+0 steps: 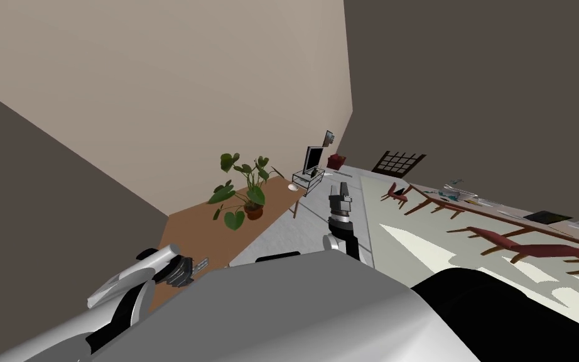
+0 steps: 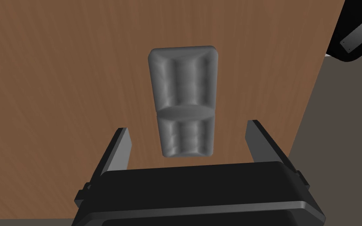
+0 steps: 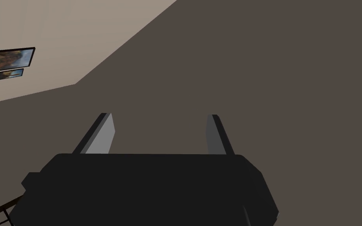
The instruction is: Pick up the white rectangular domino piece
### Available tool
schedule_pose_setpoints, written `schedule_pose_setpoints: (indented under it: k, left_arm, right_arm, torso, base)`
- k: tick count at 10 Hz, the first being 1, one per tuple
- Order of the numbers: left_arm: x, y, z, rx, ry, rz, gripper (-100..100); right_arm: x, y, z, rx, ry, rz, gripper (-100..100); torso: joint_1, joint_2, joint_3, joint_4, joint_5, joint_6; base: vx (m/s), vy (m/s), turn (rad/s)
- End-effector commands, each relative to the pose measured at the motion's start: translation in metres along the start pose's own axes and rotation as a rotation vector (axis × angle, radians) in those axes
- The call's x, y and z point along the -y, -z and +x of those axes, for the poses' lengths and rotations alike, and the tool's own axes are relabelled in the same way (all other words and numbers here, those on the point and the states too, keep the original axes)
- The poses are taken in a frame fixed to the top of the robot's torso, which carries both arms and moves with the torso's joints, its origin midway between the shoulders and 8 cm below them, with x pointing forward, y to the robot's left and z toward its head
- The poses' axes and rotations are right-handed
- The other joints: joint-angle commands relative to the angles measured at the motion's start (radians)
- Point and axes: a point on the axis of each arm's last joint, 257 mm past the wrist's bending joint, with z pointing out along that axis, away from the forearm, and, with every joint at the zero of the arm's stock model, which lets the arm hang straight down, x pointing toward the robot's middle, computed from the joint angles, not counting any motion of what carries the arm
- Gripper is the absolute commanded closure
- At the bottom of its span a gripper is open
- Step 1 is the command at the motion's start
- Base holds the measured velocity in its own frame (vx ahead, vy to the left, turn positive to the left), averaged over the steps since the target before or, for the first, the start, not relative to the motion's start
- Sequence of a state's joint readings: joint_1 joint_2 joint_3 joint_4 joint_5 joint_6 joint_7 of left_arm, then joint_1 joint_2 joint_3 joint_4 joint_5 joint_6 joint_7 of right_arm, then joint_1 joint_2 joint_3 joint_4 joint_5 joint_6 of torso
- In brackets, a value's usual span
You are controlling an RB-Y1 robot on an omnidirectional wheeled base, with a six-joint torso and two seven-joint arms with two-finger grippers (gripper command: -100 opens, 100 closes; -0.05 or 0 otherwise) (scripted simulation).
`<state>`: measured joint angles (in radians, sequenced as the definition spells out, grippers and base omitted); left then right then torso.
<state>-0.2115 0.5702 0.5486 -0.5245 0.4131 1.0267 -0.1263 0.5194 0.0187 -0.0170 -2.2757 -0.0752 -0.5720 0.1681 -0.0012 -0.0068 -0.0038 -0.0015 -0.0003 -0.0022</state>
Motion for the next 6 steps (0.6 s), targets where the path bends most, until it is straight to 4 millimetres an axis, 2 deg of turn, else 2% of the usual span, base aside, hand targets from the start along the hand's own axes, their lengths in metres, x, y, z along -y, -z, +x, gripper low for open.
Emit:
schedule_pose_setpoints:
  k: [1, 5, 6]
  left_arm:
    - [-0.005, -0.004, -0.005, -0.001, -0.017, 0.001, -100]
    - [-0.022, -0.016, -0.018, -0.001, -0.053, 0.002, -100]
    - [-0.021, -0.014, -0.016, -0.001, -0.047, 0.000, -100]
  right_arm:
    - [0.000, 0.000, 0.000, 0.000, 0.000, 0.000, 0]
    - [0.000, 0.000, 0.000, 0.000, 0.000, 0.000, 0]
    - [0.000, 0.000, 0.000, 0.000, 0.000, 0.000, 0]
  torso:
    - [0.000, 0.000, 0.000, 0.000, 0.000, 0.000]
    - [0.000, 0.000, 0.000, 0.000, 0.000, 0.000]
    - [0.001, 0.001, 0.000, 0.000, 0.000, 0.000]
  base:
    - [0.115, -0.035, 0.048]
    - [0.104, -0.017, 0.089]
    - [0.037, -0.009, 0.025]
